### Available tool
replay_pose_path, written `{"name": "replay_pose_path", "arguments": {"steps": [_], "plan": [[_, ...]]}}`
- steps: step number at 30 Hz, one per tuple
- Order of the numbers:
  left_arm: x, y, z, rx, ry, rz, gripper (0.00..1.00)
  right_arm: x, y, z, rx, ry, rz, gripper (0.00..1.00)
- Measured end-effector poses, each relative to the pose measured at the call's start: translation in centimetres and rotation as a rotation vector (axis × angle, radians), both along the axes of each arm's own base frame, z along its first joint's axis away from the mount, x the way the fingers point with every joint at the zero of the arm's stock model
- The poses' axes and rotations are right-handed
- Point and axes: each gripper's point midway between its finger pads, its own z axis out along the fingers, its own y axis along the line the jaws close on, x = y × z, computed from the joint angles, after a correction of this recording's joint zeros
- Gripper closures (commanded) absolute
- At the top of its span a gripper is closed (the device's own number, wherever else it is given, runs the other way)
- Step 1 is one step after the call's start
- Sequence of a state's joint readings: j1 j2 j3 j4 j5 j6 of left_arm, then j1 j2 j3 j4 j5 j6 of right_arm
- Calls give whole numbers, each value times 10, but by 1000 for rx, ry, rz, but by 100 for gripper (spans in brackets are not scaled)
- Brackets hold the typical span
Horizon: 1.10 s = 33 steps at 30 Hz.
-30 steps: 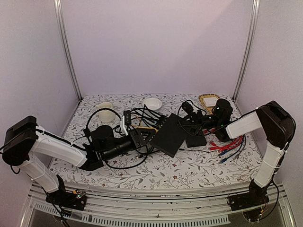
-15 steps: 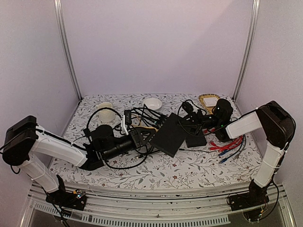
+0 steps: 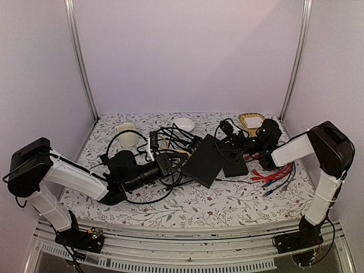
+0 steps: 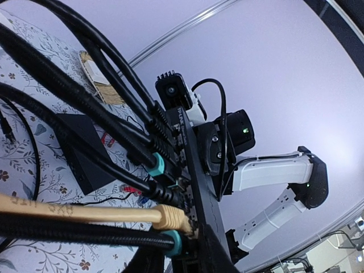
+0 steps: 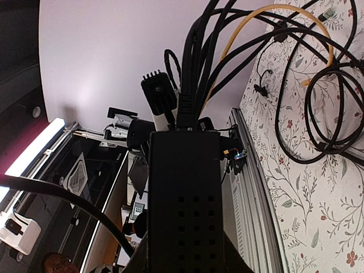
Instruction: Pull the plug from the switch port
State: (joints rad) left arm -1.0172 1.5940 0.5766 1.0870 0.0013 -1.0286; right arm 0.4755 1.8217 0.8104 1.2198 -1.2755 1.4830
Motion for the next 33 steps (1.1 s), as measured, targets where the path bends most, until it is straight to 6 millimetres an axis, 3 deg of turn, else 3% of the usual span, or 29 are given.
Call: {"name": "replay_pose_path", "arguments": {"steps": [10, 28, 33], "plan": [[-5, -3, -1, -2, 9, -41, 71, -5, 3, 1, 2, 0, 20, 98], [-9, -2, 4, -27, 35, -69, 100, -7, 8, 2, 19, -48, 43, 98], [-10, -1, 5, -38, 48, -73, 100, -8, 8, 3, 22, -53, 45, 98]]}}
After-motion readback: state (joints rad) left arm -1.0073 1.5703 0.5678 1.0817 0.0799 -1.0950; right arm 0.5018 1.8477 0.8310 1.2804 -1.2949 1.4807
